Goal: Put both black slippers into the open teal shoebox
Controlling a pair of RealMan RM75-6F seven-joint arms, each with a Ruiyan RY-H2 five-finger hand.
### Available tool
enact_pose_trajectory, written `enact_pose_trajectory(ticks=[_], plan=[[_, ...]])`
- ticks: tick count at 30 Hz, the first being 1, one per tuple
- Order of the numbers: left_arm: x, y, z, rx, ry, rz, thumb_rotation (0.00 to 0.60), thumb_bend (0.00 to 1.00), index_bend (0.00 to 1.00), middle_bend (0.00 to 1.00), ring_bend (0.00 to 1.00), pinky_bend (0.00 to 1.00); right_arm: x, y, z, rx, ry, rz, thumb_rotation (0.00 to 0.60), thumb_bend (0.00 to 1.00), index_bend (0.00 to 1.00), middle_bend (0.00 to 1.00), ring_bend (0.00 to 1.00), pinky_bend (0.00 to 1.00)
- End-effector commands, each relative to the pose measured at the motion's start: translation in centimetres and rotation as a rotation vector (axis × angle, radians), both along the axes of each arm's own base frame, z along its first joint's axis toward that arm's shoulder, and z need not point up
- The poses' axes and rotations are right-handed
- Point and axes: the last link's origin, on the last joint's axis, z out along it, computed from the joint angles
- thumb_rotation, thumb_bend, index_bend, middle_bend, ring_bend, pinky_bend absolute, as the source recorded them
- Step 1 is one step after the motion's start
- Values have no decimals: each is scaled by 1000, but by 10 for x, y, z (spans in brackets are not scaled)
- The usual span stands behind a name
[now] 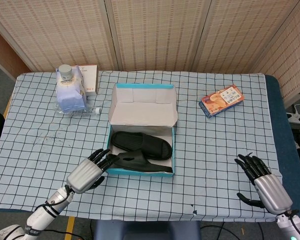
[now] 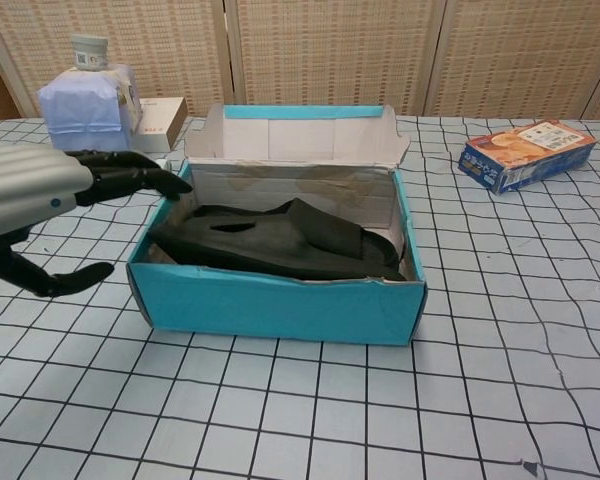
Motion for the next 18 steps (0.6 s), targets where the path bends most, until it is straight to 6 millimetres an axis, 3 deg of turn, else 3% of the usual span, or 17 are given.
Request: enact_pose_trajectory(ticks=[1, 18], plan=[[3, -1, 5, 2, -6, 11, 600, 453, 56, 41, 0, 109, 0, 0, -1, 2, 2, 1, 577, 142, 0, 0, 0, 0], [3, -6, -16, -79, 14, 15, 600, 455, 56, 61, 17, 109, 0, -1, -2, 4, 5, -3, 577, 141, 0, 0, 0, 0]])
